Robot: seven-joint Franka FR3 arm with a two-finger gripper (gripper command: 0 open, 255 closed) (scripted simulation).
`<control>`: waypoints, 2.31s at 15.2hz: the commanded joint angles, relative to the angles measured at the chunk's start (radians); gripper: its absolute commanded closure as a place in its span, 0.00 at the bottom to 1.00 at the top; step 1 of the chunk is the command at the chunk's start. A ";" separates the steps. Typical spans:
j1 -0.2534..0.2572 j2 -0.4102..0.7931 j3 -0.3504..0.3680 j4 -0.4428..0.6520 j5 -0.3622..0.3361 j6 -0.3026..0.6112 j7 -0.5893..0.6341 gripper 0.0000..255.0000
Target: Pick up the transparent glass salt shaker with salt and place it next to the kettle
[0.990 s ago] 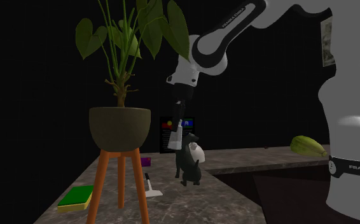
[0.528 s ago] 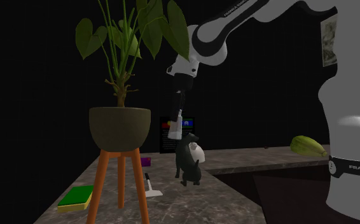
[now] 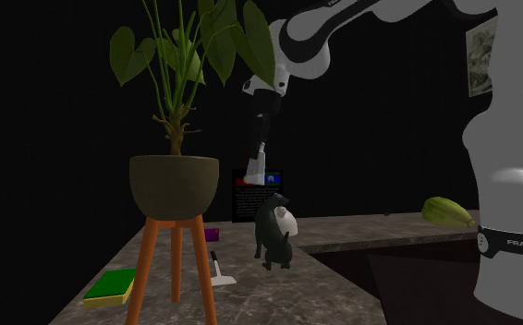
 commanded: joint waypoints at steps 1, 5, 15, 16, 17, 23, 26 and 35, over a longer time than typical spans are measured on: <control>0.000 -0.006 0.001 0.016 0.000 -0.023 0.002 1.00; -0.036 0.046 -0.060 0.072 0.010 -0.029 -0.101 1.00; -0.130 0.233 -0.185 0.292 0.070 -0.078 -0.349 1.00; -0.141 0.256 -0.194 0.321 0.078 -0.086 -0.373 1.00; -0.152 0.279 -0.203 0.351 0.087 -0.095 -0.396 1.00; -0.226 0.437 -0.244 0.560 0.144 -0.163 -0.524 1.00; -0.270 0.527 -0.256 0.688 0.173 -0.210 -0.578 1.00; -0.303 0.616 -0.256 0.724 0.204 -0.165 -0.628 1.00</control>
